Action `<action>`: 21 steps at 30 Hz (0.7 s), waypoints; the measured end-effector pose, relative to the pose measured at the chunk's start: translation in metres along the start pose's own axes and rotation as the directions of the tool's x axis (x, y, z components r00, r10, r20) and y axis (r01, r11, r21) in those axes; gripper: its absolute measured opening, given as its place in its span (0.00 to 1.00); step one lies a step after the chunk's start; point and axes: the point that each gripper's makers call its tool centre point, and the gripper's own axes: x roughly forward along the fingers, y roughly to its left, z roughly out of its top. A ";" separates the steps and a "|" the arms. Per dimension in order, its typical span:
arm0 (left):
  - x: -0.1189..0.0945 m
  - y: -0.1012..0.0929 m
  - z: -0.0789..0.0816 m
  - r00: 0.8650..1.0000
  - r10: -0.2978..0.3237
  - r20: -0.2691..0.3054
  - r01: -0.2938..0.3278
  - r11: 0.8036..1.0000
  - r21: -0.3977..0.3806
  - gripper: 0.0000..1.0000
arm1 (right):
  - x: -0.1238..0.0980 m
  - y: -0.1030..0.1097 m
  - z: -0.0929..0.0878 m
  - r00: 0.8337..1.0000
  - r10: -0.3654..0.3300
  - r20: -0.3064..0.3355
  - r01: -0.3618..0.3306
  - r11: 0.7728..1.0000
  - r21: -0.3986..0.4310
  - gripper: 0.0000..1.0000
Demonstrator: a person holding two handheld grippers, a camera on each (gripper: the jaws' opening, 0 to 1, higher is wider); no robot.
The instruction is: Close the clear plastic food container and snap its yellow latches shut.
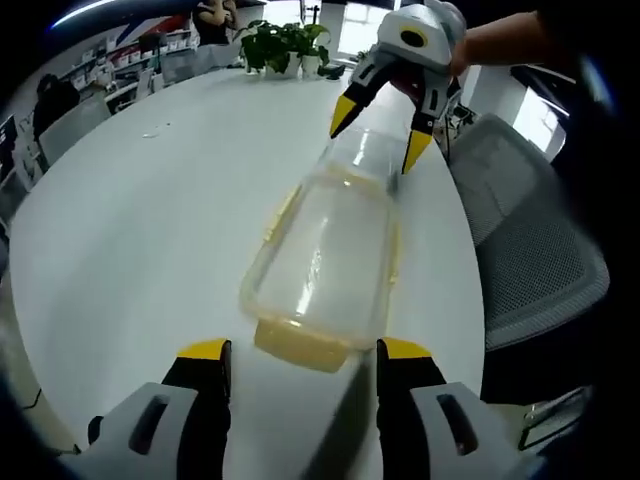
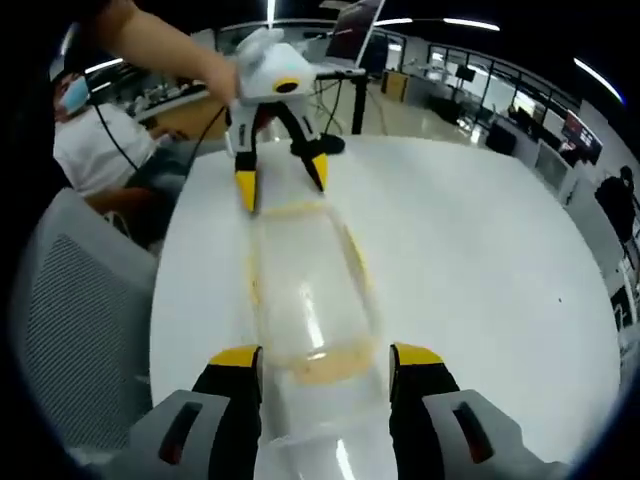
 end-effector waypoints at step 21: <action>0.012 -0.002 -0.004 0.995 -0.031 -0.098 0.050 0.979 0.198 0.53 | 0.024 -0.002 -0.030 0.979 0.071 -0.193 -0.096 0.988 -0.124 0.46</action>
